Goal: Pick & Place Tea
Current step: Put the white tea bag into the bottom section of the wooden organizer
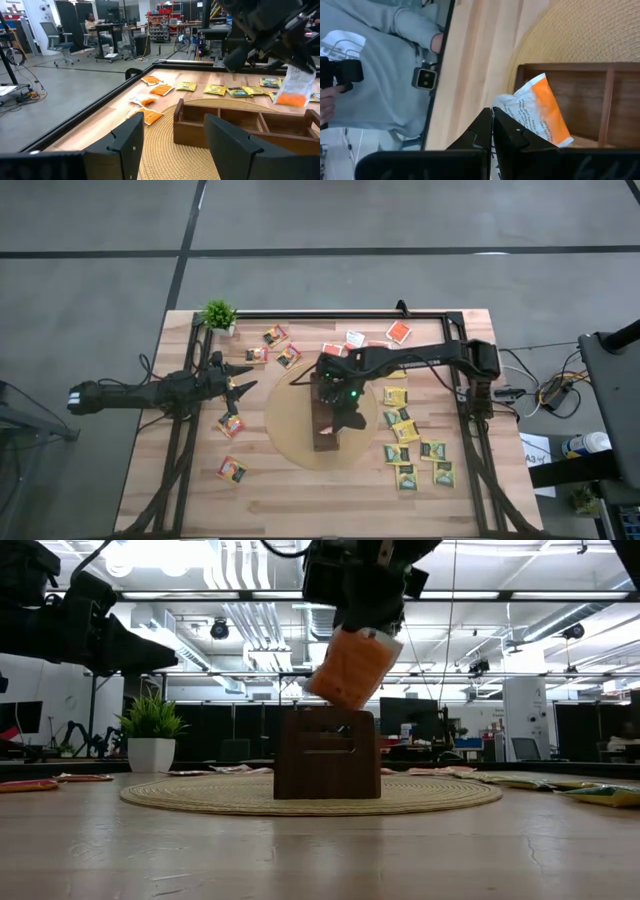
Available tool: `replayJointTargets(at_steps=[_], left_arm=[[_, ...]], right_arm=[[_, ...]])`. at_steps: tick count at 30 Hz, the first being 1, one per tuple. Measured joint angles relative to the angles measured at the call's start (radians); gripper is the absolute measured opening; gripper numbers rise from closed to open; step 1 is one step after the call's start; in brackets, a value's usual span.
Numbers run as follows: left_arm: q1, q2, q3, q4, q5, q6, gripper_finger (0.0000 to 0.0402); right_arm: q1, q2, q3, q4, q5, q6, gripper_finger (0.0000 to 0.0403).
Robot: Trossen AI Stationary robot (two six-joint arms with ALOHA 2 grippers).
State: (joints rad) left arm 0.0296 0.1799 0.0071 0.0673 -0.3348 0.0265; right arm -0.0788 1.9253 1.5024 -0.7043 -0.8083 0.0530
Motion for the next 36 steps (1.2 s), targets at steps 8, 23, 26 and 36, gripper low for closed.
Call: replayJointTargets(at_steps=[8, 23, 26, 36], left_arm=[[0.0, 0.0, 0.0, 0.0, 0.0, 0.0, 0.0202], [0.0, 0.0, 0.0, 0.0, 0.0, 0.0, 0.0202], [0.001, 0.0, 0.0, 0.0, 0.0, 0.0, 0.0202], [0.001, 0.0, 0.0, 0.0, 0.0, 0.0, 0.0202]], right_arm=[[-0.004, 0.059, -0.002, 0.016, 0.005, 0.0, 0.0008], [-0.009, 0.062, -0.002, 0.061, 0.025, 0.041, 0.0008], [-0.013, 0.07, -0.002, 0.06, 0.025, 0.041, 0.0008], [-0.022, 0.081, -0.003, 0.065, 0.025, 0.04, 0.0009]])
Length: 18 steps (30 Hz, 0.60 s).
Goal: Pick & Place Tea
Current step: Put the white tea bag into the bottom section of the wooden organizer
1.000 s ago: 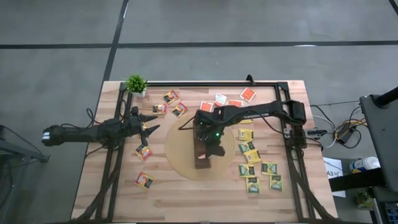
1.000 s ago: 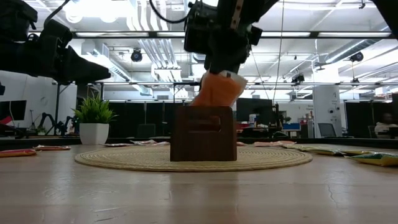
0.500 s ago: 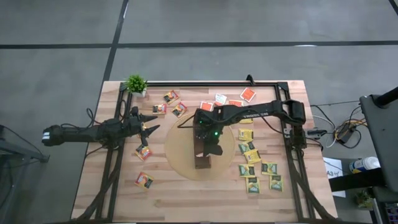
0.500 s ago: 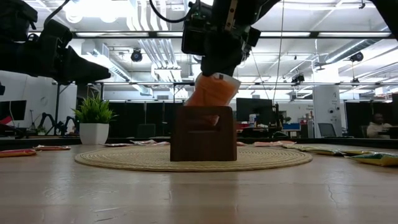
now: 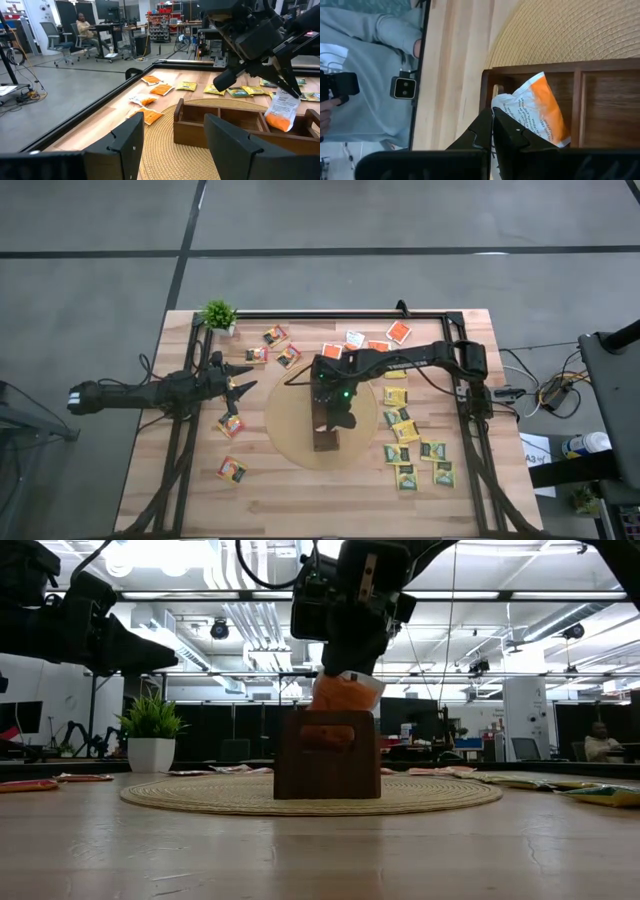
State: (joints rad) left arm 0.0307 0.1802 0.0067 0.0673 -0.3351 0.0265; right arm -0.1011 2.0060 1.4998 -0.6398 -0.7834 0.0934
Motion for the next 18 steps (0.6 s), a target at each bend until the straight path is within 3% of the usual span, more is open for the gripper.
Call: replayJointTargets(at_steps=[7, 18], left_arm=[[0.0, 0.0, 0.0, 0.0, 0.0, 0.0, 0.0202], [-0.001, 0.0, 0.0, 0.0, 0.0, 0.0, 0.0202]], right_arm=[[0.0, 0.0, 0.0, -0.005, -0.003, -0.037, 0.0018], [-0.001, 0.0, 0.0, -0.008, -0.002, -0.003, 0.0105]])
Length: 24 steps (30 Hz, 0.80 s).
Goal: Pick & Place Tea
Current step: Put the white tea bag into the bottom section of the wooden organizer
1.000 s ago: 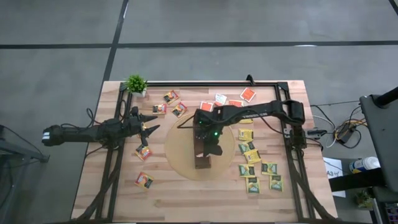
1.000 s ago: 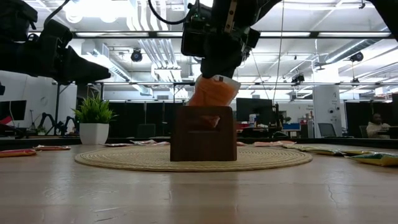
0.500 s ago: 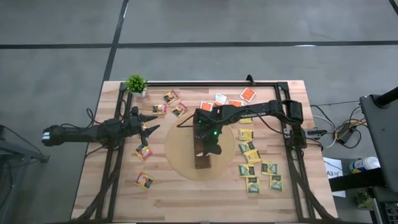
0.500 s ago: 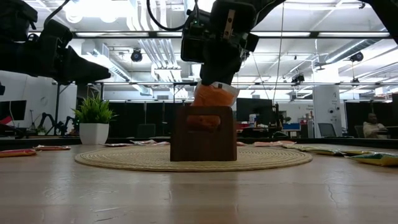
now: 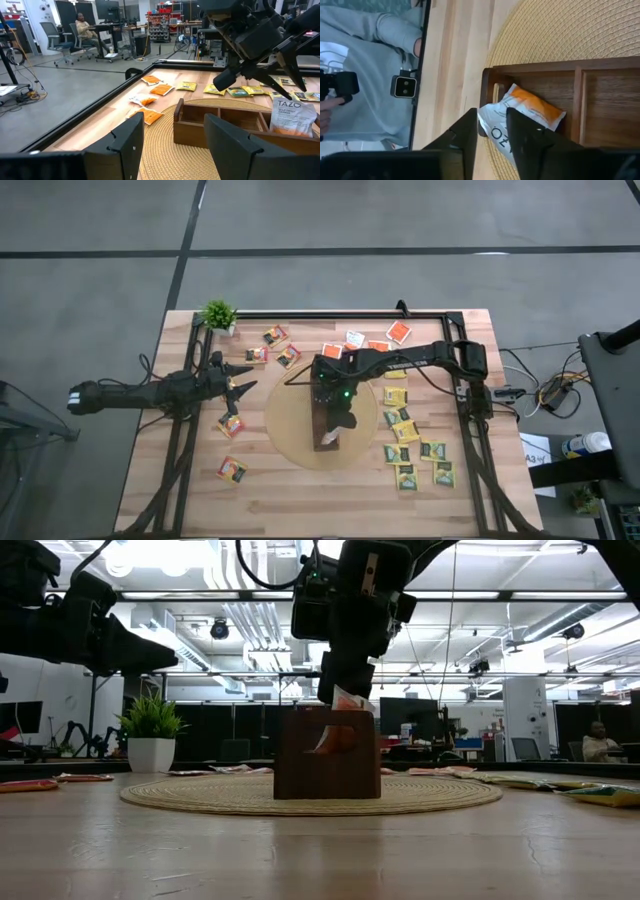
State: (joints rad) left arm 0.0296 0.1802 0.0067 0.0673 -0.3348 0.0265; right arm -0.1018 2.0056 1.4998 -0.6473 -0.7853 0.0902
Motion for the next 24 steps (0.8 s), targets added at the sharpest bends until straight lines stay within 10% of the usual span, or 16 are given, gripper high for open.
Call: replayJointTargets(at_steps=[13, 21, 24], left_arm=[[0.0, 0.0, 0.0, 0.0, 0.0, 0.0, 0.0202], [0.0, 0.0, 0.0, 0.0, 0.0, 0.0, 0.0202], [0.0, 0.0, 0.0, 0.0, 0.0, 0.0, 0.0202]], right_arm=[[0.012, -0.084, 0.0, -0.131, 0.031, -0.347, 0.0136], [0.131, -0.13, 0.0, -0.238, 0.605, -0.648, 0.012], [0.158, -0.13, 0.0, -0.21, 0.641, -0.616, 0.0114]])
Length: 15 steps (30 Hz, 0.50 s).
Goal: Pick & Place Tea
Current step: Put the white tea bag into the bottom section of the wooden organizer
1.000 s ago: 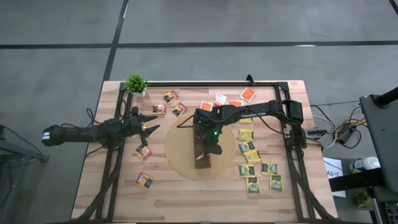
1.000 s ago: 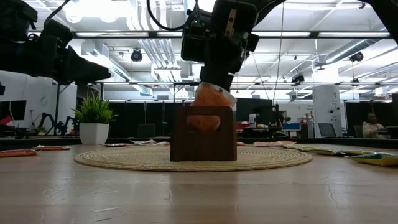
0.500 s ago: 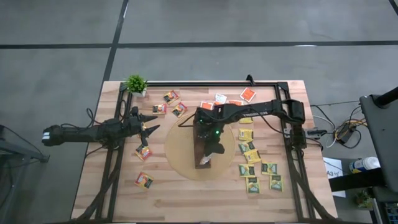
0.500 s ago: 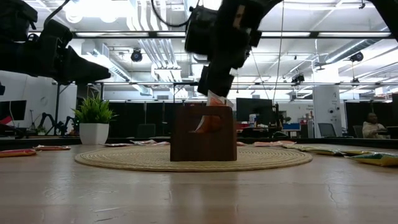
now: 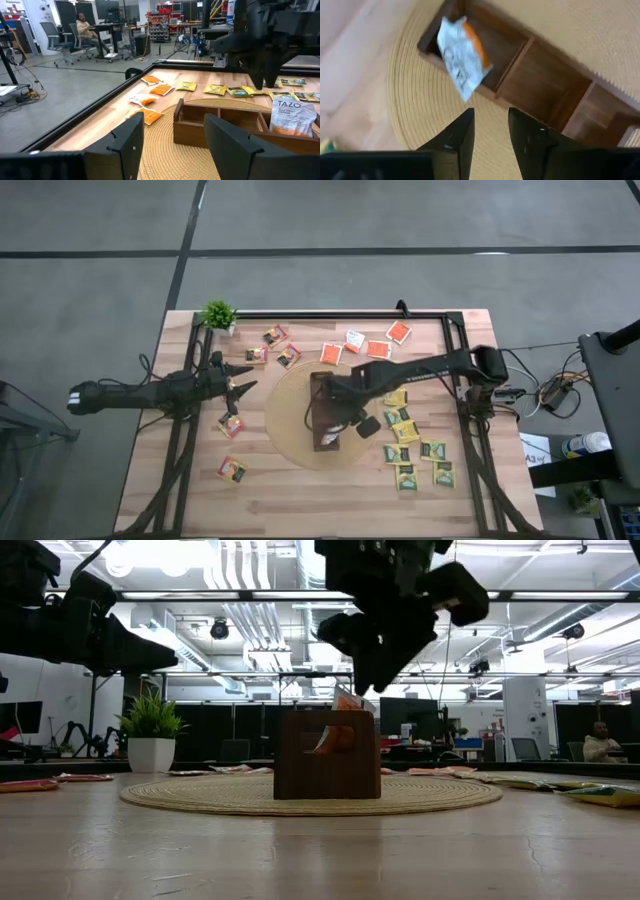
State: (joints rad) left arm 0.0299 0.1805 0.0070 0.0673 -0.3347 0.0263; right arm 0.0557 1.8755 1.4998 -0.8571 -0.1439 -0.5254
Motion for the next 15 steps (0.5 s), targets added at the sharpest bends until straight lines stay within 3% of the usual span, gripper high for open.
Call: replayJointTargets(at_steps=[5, 15], left_arm=[[0.0, 0.0, 0.0, 0.0, 0.0, 0.0, 0.0202], [0.001, 0.0, 0.0, 0.0, 0.0, 0.0, 0.0202]], right_arm=[[0.027, -0.001, 0.0, 0.023, -0.061, 0.036, 0.0106], [0.061, 0.005, -0.053, 0.113, -0.062, 0.045, 0.0104]])
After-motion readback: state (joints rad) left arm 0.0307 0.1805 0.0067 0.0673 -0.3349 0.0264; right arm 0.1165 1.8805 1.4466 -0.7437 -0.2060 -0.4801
